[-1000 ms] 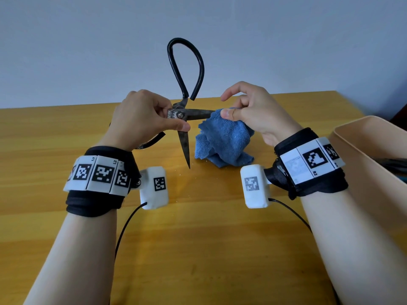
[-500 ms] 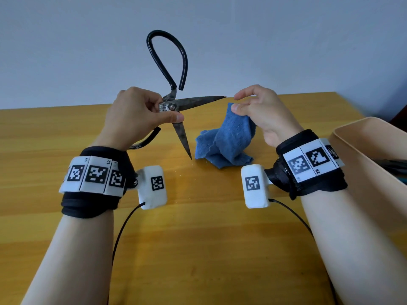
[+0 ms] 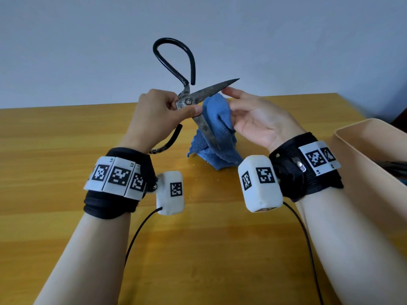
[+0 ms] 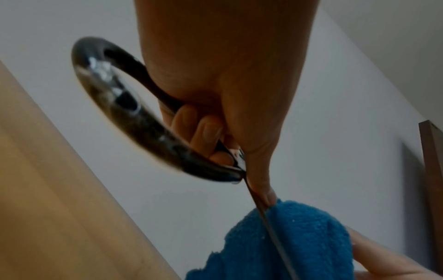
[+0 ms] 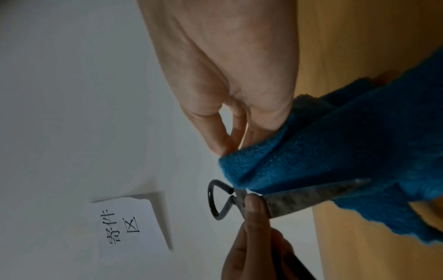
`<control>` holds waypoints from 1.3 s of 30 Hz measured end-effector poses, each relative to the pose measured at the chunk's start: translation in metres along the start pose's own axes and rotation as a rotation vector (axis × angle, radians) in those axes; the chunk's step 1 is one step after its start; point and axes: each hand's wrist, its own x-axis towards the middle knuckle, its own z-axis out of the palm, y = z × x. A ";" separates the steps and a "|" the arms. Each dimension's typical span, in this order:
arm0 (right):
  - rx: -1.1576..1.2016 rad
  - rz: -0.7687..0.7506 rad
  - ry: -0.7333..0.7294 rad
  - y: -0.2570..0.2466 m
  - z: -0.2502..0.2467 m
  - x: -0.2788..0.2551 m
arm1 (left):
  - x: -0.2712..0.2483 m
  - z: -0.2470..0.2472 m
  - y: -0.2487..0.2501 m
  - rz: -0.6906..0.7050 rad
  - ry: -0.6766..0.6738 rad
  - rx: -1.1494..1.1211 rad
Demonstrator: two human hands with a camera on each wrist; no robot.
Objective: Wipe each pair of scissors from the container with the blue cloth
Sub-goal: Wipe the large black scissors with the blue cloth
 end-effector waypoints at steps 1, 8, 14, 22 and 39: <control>-0.015 -0.006 -0.014 0.001 0.001 0.000 | 0.000 0.000 -0.001 -0.001 0.001 -0.004; -0.153 -0.087 0.069 0.012 0.009 -0.001 | -0.001 0.006 0.005 0.046 -0.047 0.002; -0.151 -0.085 0.183 0.012 0.010 0.001 | -0.002 0.008 0.007 0.083 -0.061 -0.019; -0.115 -0.156 0.238 0.005 0.005 0.003 | -0.003 0.000 0.004 0.090 -0.066 -0.066; 0.005 -0.199 0.269 -0.004 -0.009 0.005 | -0.002 -0.008 -0.002 0.074 -0.057 -0.052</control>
